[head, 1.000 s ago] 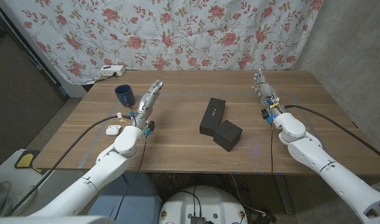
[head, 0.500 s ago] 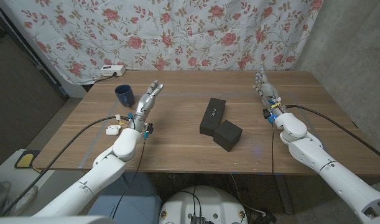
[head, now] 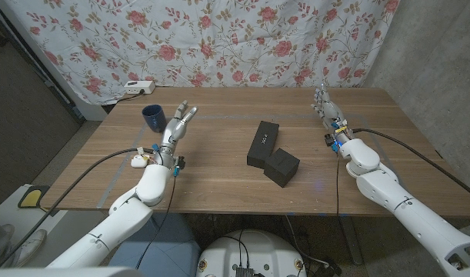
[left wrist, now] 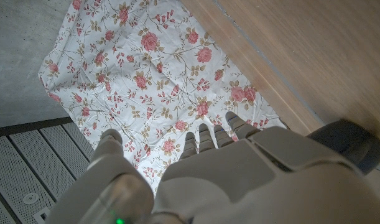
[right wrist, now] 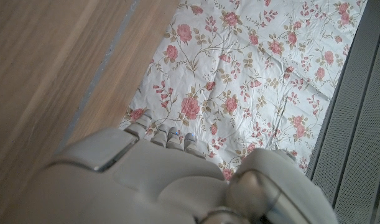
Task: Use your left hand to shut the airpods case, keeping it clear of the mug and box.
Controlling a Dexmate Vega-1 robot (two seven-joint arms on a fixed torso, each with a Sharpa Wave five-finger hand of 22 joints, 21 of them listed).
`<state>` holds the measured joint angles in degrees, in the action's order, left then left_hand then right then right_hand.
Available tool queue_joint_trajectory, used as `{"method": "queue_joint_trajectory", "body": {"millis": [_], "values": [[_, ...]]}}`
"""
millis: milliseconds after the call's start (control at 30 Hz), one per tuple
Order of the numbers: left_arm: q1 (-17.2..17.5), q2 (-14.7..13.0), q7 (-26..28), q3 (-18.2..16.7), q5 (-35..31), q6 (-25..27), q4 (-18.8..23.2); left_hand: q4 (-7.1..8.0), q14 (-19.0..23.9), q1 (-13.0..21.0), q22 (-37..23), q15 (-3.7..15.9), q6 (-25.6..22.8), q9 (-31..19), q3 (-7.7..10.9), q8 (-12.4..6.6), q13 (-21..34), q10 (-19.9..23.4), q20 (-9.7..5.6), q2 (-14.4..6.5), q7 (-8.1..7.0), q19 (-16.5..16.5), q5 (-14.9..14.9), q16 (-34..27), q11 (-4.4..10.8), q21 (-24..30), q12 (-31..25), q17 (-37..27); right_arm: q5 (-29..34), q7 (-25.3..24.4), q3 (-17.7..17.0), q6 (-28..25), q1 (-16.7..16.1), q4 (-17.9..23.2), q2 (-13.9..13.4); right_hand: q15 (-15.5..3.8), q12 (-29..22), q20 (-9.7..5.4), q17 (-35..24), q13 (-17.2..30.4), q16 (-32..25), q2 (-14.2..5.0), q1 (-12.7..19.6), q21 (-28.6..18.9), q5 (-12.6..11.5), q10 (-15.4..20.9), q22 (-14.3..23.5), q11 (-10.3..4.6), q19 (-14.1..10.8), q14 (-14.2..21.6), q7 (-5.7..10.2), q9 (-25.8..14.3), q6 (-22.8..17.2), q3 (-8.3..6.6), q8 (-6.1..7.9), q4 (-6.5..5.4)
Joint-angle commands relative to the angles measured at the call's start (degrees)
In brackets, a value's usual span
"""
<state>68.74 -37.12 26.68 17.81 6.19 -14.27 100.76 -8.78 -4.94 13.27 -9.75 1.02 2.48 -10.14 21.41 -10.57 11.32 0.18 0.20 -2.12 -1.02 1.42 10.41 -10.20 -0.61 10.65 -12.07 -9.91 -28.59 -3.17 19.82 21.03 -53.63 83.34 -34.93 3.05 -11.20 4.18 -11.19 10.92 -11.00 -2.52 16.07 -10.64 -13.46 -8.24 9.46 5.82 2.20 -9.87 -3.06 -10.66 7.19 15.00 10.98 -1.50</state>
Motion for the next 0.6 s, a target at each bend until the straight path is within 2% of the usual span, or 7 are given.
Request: {"method": "queue_joint_trajectory", "body": {"millis": [33, 133, 200, 267, 400, 467, 600], "values": [[3.1, -0.3, 3.5, -1.8, -3.9, 2.4, 3.0, -0.22, 1.3, 0.8, -0.1, 0.82, -0.6, 0.0, -0.1, -0.25, 0.1, 1.8, -1.49, 1.0, 0.61, 2.4, -0.1, -0.6, -0.14, 0.8, -0.9, -0.2, 1.9, -2.3, -0.2, -1.1, -1.1, 1.7, -1.1, -0.49, 0.0, -0.13, -0.2, 0.2, -0.1, -0.7, 0.2, 0.1, -0.3, -0.1, 0.3, -0.36, 0.4, -5.2, 0.24, -0.2, 0.4, -0.2, -0.02, -0.14], [3.9, 0.5, 5.7, -1.9, -5.5, 3.1, 3.5, -0.22, 1.6, 0.9, -0.1, 0.82, -1.0, 0.0, -0.1, -0.37, 0.1, 2.0, -1.61, 1.0, 0.93, 2.7, 0.0, -0.6, 0.21, 0.9, -1.0, -0.2, 2.7, -3.0, -0.2, -1.5, -1.5, 2.4, -1.5, -0.61, 0.0, 0.15, -0.2, 0.2, -0.1, -0.81, 0.2, 0.1, -0.3, -0.1, 0.3, -0.36, 0.4, -5.2, 0.32, -0.2, 0.3, -0.24, 0.04, -0.16], [4.1, 0.2, 5.3, -1.9, -5.6, 3.6, 3.9, -0.23, 1.6, 1.0, -0.1, 0.7, -1.0, 0.0, -0.1, -0.37, 0.1, 2.1, -1.53, 1.1, 0.92, 2.7, 0.0, -0.6, 0.25, 0.8, -1.0, -0.2, 2.8, -2.9, -0.2, -1.3, -1.6, 2.3, -1.7, -0.62, 0.0, 0.2, -0.2, 0.2, -0.1, -0.84, 0.2, 0.1, -0.3, -0.2, 0.3, -0.36, 0.4, -5.2, 0.33, -0.2, 0.3, -0.25, 0.05, -0.16], [4.7, -0.3, 6.6, -1.9, -8.1, 6.3, 5.3, -0.24, 1.7, 1.1, -0.1, 0.62, -1.2, 0.0, -0.09, -0.41, 0.1, 2.1, -1.5, 1.1, 1.07, 2.8, 0.0, -0.6, 0.17, 0.8, -1.0, -0.2, 3.0, -2.9, -0.3, -1.3, -1.8, 2.5, -1.9, -0.64, 0.0, 0.23, -0.1, 0.2, -0.1, -0.88, 0.2, 0.1, -0.3, -0.1, 0.3, -0.42, 0.4, -5.2, 0.32, -0.2, 0.2, -0.26, 0.06, -0.16], [5.5, 0.5, 8.1, -2.3, -8.5, 5.5, 5.4, -0.26, 1.7, 1.2, -0.1, 0.38, -1.3, 0.0, -0.05, -0.42, 0.2, 2.1, -1.1, 1.1, 1.23, 2.6, 0.0, -0.6, 0.03, 0.7, -1.0, -0.2, 2.9, -3.3, -0.7, -1.7, -2.1, 3.2, -2.2, -0.69, 0.0, 0.27, -0.1, 0.1, -0.1, -0.93, 0.2, 0.1, -0.3, -0.1, 0.3, -0.44, 0.5, -5.2, 0.37, -0.2, 0.2, -0.27, 0.07, -0.16], [6.3, -0.1, 8.6, -2.7, -9.8, 7.9, 7.1, -0.27, 1.7, 1.4, -0.1, 0.36, -1.4, 0.0, -0.02, -0.44, 0.2, 2.1, -0.85, 1.1, 1.16, 2.5, 0.0, -0.6, 0.03, 0.6, -1.0, -0.2, 2.7, -3.3, -0.8, -1.9, -2.2, 3.4, -2.3, -0.71, -0.1, 0.31, -0.1, 0.1, -0.1, -0.95, 0.2, 0.1, -0.3, -0.1, 0.3, -0.44, 0.5, -5.2, 0.44, -0.2, 0.2, -0.28, 0.08, -0.16], [7.2, -0.3, 9.1, -3.3, -10.3, 8.1, 7.8, -0.29, 1.9, 1.6, -0.1, 0.43, -1.6, 0.0, 0.04, -0.47, 0.2, 2.6, -0.74, 1.0, 1.13, 2.5, 0.0, -0.6, 0.26, 0.6, -1.1, -0.2, 2.4, -3.0, -0.9, -1.6, -2.2, 3.1, -2.3, -0.73, -0.1, 0.31, -0.1, 0.1, -0.1, -1.01, 0.3, 0.0, -0.4, -0.2, 0.3, -0.5, 0.5, -5.2, 0.45, -0.2, 0.2, -0.3, 0.08, -0.15]]}}
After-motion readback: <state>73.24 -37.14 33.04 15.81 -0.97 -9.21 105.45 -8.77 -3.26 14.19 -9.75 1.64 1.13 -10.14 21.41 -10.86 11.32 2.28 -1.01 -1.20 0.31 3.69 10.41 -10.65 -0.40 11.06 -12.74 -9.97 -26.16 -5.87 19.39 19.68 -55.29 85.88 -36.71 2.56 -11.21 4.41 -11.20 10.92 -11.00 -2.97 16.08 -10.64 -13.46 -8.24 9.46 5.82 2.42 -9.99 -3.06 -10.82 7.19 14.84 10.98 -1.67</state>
